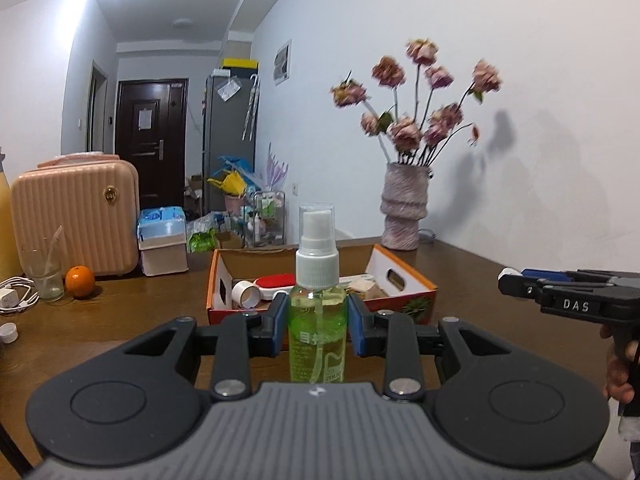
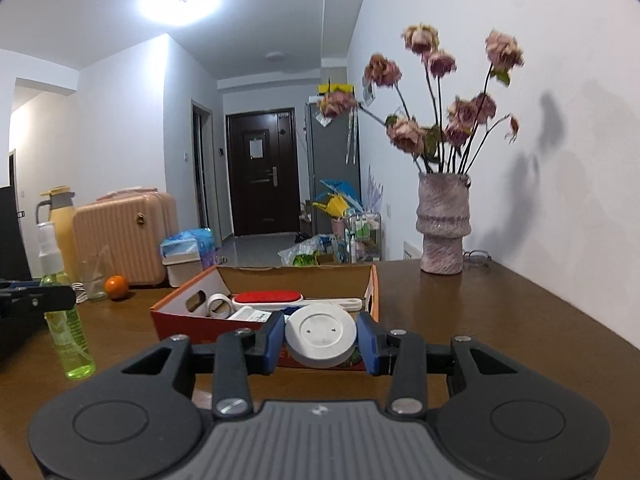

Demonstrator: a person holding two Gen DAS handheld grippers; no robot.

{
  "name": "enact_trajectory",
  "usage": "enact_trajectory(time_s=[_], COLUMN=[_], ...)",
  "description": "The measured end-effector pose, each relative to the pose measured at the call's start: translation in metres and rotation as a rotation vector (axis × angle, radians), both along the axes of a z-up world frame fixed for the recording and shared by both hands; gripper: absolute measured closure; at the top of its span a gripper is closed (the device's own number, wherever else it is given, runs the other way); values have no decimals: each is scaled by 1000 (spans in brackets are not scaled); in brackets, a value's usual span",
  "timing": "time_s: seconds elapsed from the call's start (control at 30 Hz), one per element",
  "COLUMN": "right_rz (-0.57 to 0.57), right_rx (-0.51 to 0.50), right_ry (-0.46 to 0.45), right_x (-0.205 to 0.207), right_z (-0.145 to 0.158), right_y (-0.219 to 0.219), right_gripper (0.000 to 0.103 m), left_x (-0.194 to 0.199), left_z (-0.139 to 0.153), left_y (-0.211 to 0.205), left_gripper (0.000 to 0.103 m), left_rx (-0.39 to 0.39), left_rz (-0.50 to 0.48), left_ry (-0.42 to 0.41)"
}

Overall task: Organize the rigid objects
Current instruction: 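Lift the green bottle and white lid and carry both toward the box, then lower the bottle and lid into the box and open both grippers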

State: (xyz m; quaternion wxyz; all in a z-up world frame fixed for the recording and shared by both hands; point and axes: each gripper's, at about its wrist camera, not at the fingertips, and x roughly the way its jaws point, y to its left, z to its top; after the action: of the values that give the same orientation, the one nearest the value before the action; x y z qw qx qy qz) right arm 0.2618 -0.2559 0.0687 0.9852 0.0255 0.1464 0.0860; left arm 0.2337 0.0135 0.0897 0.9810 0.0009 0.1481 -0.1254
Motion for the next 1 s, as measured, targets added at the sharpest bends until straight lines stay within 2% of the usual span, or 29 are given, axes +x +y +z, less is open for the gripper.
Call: enact_trajectory(time_s=[0.23,0.47,0.73,0.83,0.93,0.97,1.0], right_rz=[31,83,100,89,62,54,49], right_rx=[-20,-31,-107,-170,-213,-224,-233], right_ry=[31,93,207,256,267,265,257], right_x=[65,139,227,255,273,275,277], right_z=[-11,-16,-36,-48,-60,-64,-67], right_y=[6,9,22,30,36,37,39], right_gripper=[65,65,65,64,64,64,64], left_x=[68,148,249,285,315,323,329], left_z=[-10,-12,-35,-51,-68,-73,-77], left_y=[-1,-7,-14,-21,-24,-26,-26], left_gripper=[72,72,72,72,71,69,56], left_rx=[62,191,224,266,297,297,294], left_rz=[8,-21,-68,-72,-85,-86,-78], left_ry=[15,7,135,185,251,269,294])
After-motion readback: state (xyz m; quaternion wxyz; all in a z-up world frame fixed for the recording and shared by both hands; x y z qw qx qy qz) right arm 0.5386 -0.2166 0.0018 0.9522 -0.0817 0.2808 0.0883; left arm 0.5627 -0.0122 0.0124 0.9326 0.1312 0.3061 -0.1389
